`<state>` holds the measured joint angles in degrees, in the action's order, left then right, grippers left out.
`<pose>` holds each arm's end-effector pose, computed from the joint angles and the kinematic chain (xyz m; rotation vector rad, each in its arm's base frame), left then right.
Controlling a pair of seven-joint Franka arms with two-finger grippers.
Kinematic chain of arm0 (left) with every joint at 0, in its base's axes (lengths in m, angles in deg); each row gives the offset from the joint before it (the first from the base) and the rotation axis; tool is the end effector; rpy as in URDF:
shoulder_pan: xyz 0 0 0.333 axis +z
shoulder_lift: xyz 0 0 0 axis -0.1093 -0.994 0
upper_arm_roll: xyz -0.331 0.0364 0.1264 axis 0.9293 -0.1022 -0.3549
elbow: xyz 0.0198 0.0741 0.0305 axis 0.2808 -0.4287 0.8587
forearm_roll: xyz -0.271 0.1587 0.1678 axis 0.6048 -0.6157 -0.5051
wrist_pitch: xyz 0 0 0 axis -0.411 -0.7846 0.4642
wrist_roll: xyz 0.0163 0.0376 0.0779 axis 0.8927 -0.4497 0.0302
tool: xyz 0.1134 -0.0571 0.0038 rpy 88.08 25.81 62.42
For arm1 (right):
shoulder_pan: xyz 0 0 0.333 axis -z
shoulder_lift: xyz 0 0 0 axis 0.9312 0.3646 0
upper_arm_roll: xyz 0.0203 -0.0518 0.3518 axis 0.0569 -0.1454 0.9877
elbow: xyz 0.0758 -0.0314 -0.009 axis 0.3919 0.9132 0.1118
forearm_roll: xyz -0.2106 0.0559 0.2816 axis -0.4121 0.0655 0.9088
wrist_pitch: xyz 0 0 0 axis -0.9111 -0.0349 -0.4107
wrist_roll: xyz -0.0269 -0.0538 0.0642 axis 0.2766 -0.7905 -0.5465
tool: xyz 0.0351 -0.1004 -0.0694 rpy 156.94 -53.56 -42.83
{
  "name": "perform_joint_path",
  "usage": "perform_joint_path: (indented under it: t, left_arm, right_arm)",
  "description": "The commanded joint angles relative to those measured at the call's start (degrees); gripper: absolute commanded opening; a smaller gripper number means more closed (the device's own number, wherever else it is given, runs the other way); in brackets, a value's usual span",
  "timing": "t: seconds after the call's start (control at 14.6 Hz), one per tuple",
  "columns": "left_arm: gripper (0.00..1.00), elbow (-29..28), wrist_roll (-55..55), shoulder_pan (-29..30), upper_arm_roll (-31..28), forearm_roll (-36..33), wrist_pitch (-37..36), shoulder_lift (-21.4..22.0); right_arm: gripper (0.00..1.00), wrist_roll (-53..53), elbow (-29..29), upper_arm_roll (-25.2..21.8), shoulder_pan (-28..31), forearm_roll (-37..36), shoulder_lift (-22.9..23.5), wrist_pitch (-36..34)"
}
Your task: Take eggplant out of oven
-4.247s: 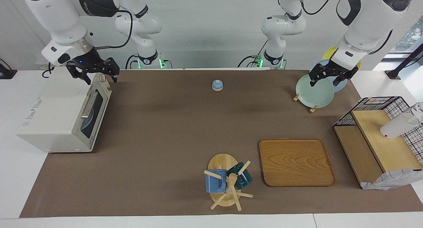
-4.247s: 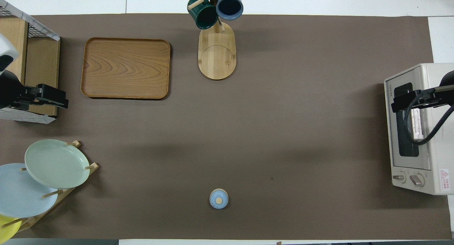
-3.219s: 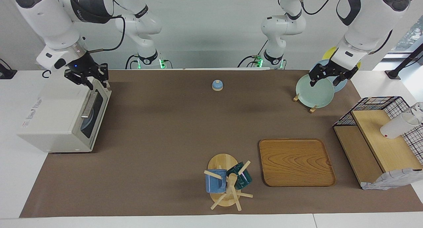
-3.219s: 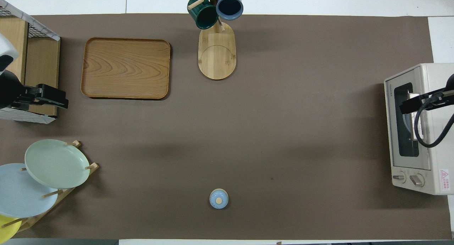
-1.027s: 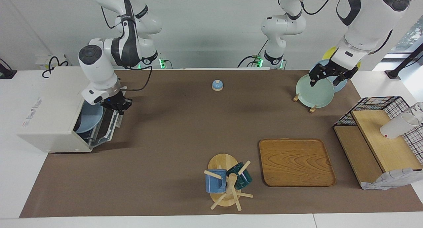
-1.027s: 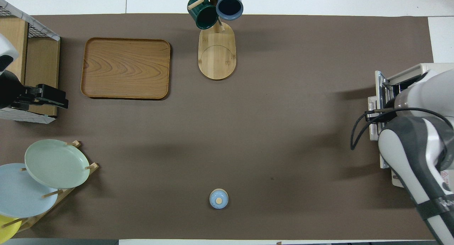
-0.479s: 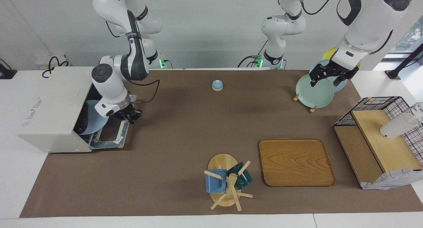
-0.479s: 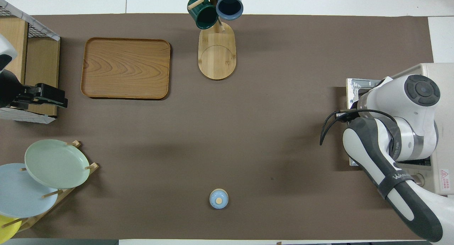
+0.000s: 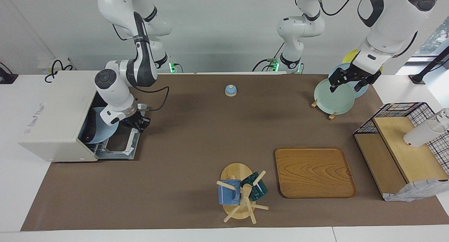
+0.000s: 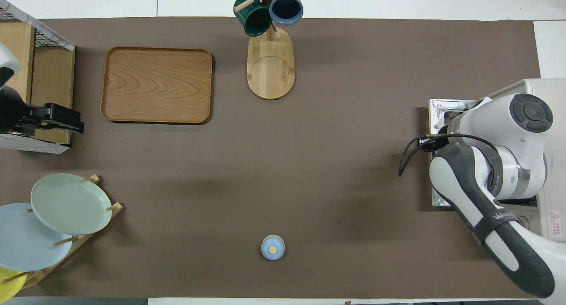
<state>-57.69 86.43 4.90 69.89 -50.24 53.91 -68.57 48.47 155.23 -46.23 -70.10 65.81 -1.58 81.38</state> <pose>0.5090 -0.0439 0.6200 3.1174 -0.0757 -0.0805 0.5210 0.0102 0.3717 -3.1217 0.0825 0.0714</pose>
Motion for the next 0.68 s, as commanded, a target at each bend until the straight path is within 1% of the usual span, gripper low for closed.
perform_joint_path:
  t: [0.0,0.27,0.34,0.41,0.48,0.62]
  left_arm:
    - [1.0,-0.1,0.4,0.6,0.6,-1.2,0.8,0.3]
    - [1.0,0.0,0.3,0.6,0.7,-0.9,0.9,0.3]
    - [1.0,0.0,0.3,0.6,0.7,-0.9,0.9,0.3]
    - [1.0,0.0,0.3,0.6,0.7,-0.9,1.0,0.3]
    - [1.0,0.0,0.3,0.6,0.7,-0.9,1.1,0.3]
    - [1.0,0.0,0.3,0.6,0.7,-0.9,1.1,0.3]
  right_arm:
    - [0.0,0.4,-0.8,-0.1,-0.4,1.1,-0.2,-0.8]
    - [0.0,-1.0,-5.2,-0.1,-0.5,0.0,0.0,-6.8]
    - [0.14,-2.4,-5.5,-0.2,-0.5,-1.0,-0.4,-7.9]
    - [0.32,-3.1,-5.5,-0.3,-0.3,-2.4,-0.9,-8.7]
    - [0.41,-3.7,-5.7,-0.4,0.3,-3.9,-1.9,-9.7]
    - [0.53,-6.6,-5.7,-0.5,1.7,-5.1,-3.0,-11.1]
